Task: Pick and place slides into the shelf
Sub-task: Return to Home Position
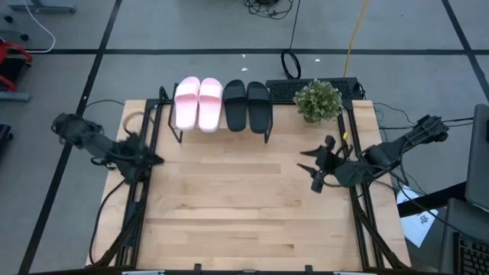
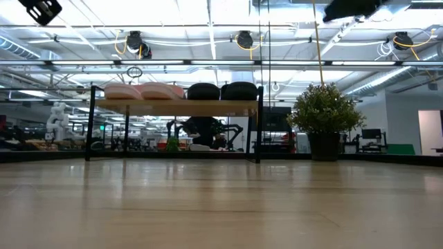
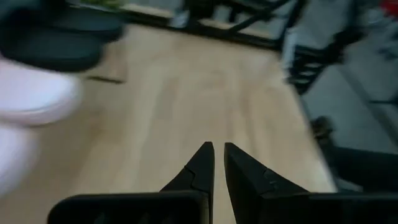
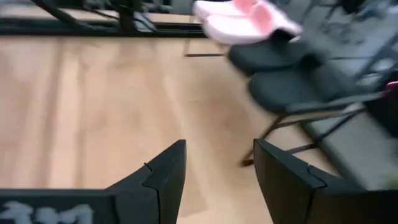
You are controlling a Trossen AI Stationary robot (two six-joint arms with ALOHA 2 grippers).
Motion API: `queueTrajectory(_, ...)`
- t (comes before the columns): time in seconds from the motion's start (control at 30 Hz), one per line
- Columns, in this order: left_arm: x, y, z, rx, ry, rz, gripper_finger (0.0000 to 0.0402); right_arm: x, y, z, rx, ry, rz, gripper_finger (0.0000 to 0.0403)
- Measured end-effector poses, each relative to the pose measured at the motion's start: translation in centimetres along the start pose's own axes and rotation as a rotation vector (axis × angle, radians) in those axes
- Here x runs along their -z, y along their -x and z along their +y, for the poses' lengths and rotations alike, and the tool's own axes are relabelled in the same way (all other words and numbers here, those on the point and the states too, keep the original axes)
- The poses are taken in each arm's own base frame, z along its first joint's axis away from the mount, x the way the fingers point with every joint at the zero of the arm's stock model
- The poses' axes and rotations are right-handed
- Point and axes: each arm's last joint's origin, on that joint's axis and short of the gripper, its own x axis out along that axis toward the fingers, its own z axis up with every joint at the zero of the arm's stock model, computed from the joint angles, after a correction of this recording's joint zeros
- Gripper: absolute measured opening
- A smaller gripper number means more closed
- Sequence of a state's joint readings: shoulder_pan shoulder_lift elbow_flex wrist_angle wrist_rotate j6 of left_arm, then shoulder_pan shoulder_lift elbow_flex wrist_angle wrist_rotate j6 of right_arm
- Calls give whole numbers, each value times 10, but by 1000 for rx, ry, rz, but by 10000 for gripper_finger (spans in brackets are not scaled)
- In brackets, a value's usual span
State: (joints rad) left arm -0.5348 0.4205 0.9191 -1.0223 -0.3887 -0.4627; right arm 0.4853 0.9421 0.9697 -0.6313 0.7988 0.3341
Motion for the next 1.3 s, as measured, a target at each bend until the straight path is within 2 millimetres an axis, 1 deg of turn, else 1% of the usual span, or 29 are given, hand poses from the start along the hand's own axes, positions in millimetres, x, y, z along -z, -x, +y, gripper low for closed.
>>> queueTrajectory(0.17,28,-37,-12,192,-1,-29,33,45,-13,8,-108,-130,-89,178)
queueTrajectory(0.27,42,-56,-19,255,-22,-48,33,63,-20,11,-146,-190,-191,178)
queueTrajectory(0.37,53,-67,-25,308,-58,-71,33,80,-26,11,-194,-217,-267,178)
queueTrajectory(0.47,65,-70,-24,301,-83,-48,33,95,-27,4,-206,-240,-297,178)
queueTrajectory(0.57,66,-60,-16,249,-63,-76,33,101,-20,-11,-186,-293,-350,178)
queueTrajectory(0.7,57,-35,-3,306,-75,-209,33,104,-4,-30,-190,-311,-440,178)
queueTrajectory(0.77,58,-27,3,318,-80,-257,33,107,2,-37,-214,-335,-469,178)
queueTrajectory(0.8,60,-27,6,319,-73,-270,33,111,2,-39,-222,-349,-474,178)
queueTrajectory(0.87,70,-34,7,313,-64,-260,33,121,0,-39,-259,-362,-465,178)
queueTrajectory(0.93,84,-48,4,305,-65,-236,33,132,-5,-36,-286,-385,-454,178)
queueTrajectory(1.0,93,-62,0,322,-62,-248,33,144,-11,-33,-290,-407,-431,178)
queueTrajectory(1.1,107,-79,-6,358,-75,-301,33,156,-19,-30,-297,-432,-433,178)
queueTrajectory(1.2,119,-94,-9,371,-90,-389,33,154,-17,-29,-328,-440,-474,178)
queueTrajectory(1.3,134,-108,-7,334,-98,-426,33,152,-17,-30,-315,-421,-492,178)
